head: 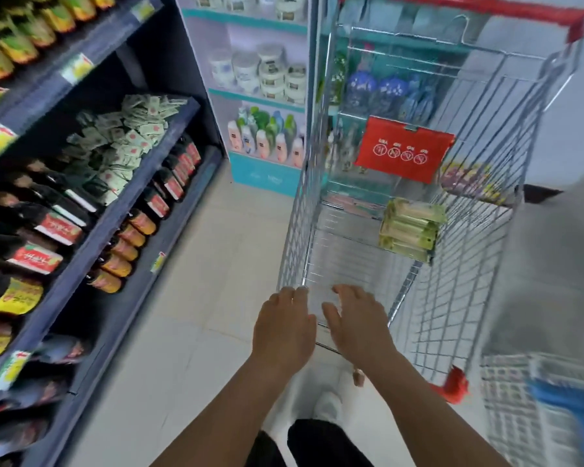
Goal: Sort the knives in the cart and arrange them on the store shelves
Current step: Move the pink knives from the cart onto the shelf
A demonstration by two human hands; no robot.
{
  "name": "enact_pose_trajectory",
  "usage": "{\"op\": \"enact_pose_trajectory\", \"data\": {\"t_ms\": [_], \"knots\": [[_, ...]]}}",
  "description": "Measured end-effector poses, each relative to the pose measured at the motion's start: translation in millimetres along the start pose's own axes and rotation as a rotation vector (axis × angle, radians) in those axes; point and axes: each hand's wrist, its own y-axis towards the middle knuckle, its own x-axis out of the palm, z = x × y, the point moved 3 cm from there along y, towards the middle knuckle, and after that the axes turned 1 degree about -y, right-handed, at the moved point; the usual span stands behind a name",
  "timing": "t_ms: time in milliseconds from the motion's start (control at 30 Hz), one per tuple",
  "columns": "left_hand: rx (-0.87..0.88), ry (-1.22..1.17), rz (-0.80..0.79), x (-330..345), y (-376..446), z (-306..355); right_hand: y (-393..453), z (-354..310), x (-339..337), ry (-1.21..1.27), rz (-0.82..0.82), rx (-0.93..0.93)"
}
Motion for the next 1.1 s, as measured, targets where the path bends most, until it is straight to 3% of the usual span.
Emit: {"op": "enact_pose_trajectory", "data": {"t_ms": [233, 533, 933, 1100], "knots": [[0.053, -0.026, -0.109, 19.7, 51.0, 47.8, 29.3, 55.6, -14.6, 0.022, 0.009, 0.135], [0.16, 0.051, -0.131, 14.9, 129.2, 50.1, 94.6, 58.5, -25.7, 0.022, 0.062, 0.232], [0.071, 0.05, -0.13, 23.8, 263.2, 45.4, 232.6, 78.1, -40.5, 0.012, 0.111, 0.205], [0.017, 0.049, -0.156, 51.4, 327.6, 49.8, 305.6, 110.1, -30.0, 0.024, 0.054, 0.187]]}}
